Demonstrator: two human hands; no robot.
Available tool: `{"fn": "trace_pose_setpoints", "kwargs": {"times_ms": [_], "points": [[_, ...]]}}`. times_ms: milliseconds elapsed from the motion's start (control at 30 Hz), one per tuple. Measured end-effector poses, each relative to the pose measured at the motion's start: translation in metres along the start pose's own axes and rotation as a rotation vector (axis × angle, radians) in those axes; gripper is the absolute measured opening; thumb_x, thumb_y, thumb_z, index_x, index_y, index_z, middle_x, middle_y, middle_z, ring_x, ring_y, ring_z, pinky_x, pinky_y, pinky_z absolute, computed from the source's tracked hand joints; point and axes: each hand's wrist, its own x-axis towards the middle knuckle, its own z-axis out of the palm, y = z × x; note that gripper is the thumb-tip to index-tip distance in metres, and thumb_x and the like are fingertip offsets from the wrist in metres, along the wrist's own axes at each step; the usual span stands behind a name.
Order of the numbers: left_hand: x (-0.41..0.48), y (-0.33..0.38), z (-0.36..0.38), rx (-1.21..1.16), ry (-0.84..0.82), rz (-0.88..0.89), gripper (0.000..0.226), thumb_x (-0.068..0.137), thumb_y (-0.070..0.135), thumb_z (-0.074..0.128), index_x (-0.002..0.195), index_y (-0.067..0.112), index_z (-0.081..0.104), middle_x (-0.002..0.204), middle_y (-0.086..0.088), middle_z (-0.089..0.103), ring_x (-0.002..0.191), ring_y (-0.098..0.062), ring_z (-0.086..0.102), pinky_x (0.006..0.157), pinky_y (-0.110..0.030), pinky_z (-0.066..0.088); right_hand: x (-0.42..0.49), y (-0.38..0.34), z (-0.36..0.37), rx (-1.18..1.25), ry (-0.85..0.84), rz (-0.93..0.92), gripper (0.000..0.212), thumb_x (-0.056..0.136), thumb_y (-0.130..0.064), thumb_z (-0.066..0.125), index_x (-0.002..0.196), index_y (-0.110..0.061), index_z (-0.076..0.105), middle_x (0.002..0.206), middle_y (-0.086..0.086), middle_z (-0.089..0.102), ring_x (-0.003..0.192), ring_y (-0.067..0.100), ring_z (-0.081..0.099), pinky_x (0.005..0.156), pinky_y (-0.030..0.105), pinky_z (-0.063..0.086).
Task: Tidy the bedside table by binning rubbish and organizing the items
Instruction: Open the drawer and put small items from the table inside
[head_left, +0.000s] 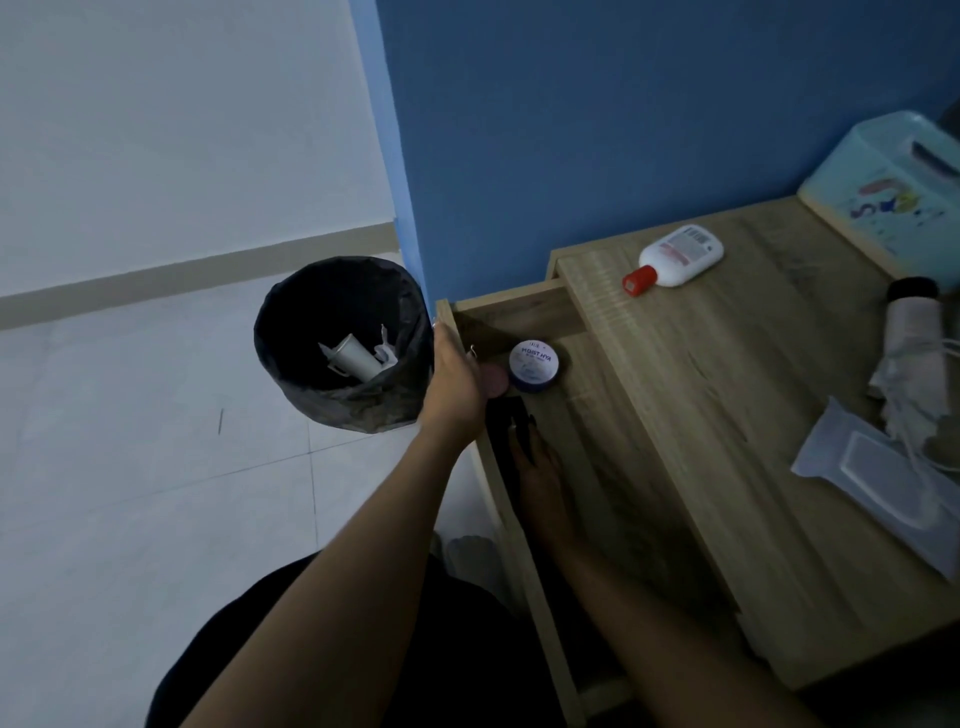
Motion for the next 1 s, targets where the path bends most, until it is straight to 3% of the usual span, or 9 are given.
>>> {"fn": "trace_pose_setpoints", "kwargs": {"times_ms": [67, 233, 433, 600, 700, 767, 867, 933, 1000], "points": [[0.002, -0.003, 0.001, -0.003, 0.006, 0.003, 0.062, 0.100, 0.025, 0.032, 0.151, 0.017, -0.003, 0.154, -0.018, 0.029, 0.130, -0.038, 0.045, 0.101, -0.046, 0.038, 0.000, 0.001, 0.002, -0.071, 0.011, -0.036, 0.076, 0.084, -0.045, 0.000, 0.150, -0.010, 0.010, 0.160, 0.014, 0.008, 0.148, 0.031, 0.008, 0.121, 0.048, 0.006], [0.005, -0.006, 0.005, 0.002, 0.006, 0.024, 0.063, 0.100, 0.024, 0.032, 0.151, 0.015, -0.003, 0.157, -0.016, 0.021, 0.135, -0.036, 0.039, 0.105, -0.044, 0.035, -0.002, 0.002, -0.001, -0.078, 0.020, -0.097, 0.054, 0.102, -0.019, 0.031, 0.151, -0.014, 0.010, 0.161, 0.009, 0.007, 0.149, 0.026, 0.007, 0.121, 0.039, 0.005], [0.009, -0.011, 0.007, 0.008, 0.012, 0.025, 0.062, 0.099, 0.023, 0.030, 0.151, 0.017, -0.004, 0.156, -0.018, 0.023, 0.134, -0.037, 0.040, 0.106, -0.047, 0.037, -0.001, 0.002, 0.002, -0.156, 0.018, -0.121, 0.054, 0.103, -0.024, 0.032, 0.151, -0.015, 0.010, 0.160, 0.009, 0.011, 0.149, 0.026, 0.009, 0.122, 0.044, 0.007], [0.013, -0.013, 0.009, 0.007, 0.022, 0.008, 0.062, 0.100, 0.031, 0.033, 0.150, 0.018, 0.000, 0.154, -0.018, 0.029, 0.129, -0.038, 0.045, 0.102, -0.049, 0.041, -0.013, -0.001, -0.018, 0.008, -0.035, -0.070, 0.057, 0.101, -0.036, 0.027, 0.153, -0.024, 0.007, 0.161, 0.001, 0.006, 0.149, 0.020, 0.006, 0.120, 0.046, 0.015], [0.014, -0.012, 0.009, 0.043, 0.022, 0.002, 0.064, 0.099, 0.030, 0.036, 0.150, 0.015, -0.001, 0.152, -0.020, 0.030, 0.128, -0.039, 0.047, 0.100, -0.047, 0.041, -0.037, -0.012, -0.047, 0.078, -0.005, -0.055, 0.050, 0.101, -0.032, 0.036, 0.148, -0.017, 0.029, 0.154, 0.005, 0.032, 0.141, 0.020, 0.031, 0.117, 0.035, 0.026], [0.014, -0.012, 0.008, 0.069, 0.023, 0.012, 0.065, 0.100, 0.027, 0.036, 0.150, 0.012, -0.001, 0.153, -0.022, 0.028, 0.129, -0.039, 0.045, 0.100, -0.045, 0.040, -0.056, -0.019, -0.075, 0.095, 0.031, -0.095, 0.043, 0.100, -0.029, 0.041, 0.141, -0.018, 0.044, 0.141, 0.004, 0.052, 0.127, 0.017, 0.050, 0.103, 0.024, 0.037], [0.011, -0.009, 0.005, 0.071, 0.003, 0.021, 0.066, 0.100, 0.028, 0.035, 0.151, 0.013, -0.003, 0.153, -0.022, 0.028, 0.131, -0.040, 0.043, 0.104, -0.049, 0.039, -0.082, -0.019, -0.123, 0.029, 0.167, -0.180, 0.034, 0.097, -0.028, 0.047, 0.127, -0.021, 0.058, 0.117, 0.000, 0.067, 0.098, 0.010, 0.061, 0.080, 0.011, 0.039], [0.011, -0.006, 0.003, 0.084, -0.011, 0.005, 0.068, 0.099, 0.032, 0.035, 0.150, 0.014, -0.006, 0.154, -0.021, 0.027, 0.130, -0.041, 0.044, 0.103, -0.051, 0.040, -0.089, -0.009, -0.150, -0.010, 0.274, -0.208, 0.030, 0.095, -0.025, 0.050, 0.122, -0.020, 0.062, 0.110, 0.002, 0.069, 0.093, 0.013, 0.062, 0.079, 0.016, 0.045], [0.010, -0.004, 0.002, 0.106, -0.021, -0.004, 0.069, 0.100, 0.029, 0.034, 0.150, 0.011, -0.009, 0.154, -0.022, 0.026, 0.129, -0.041, 0.044, 0.102, -0.049, 0.040, -0.091, 0.009, -0.174, -0.060, 0.357, -0.199, 0.029, 0.093, -0.018, 0.051, 0.120, -0.014, 0.062, 0.115, 0.006, 0.066, 0.106, 0.021, 0.060, 0.091, 0.032, 0.048]]}}
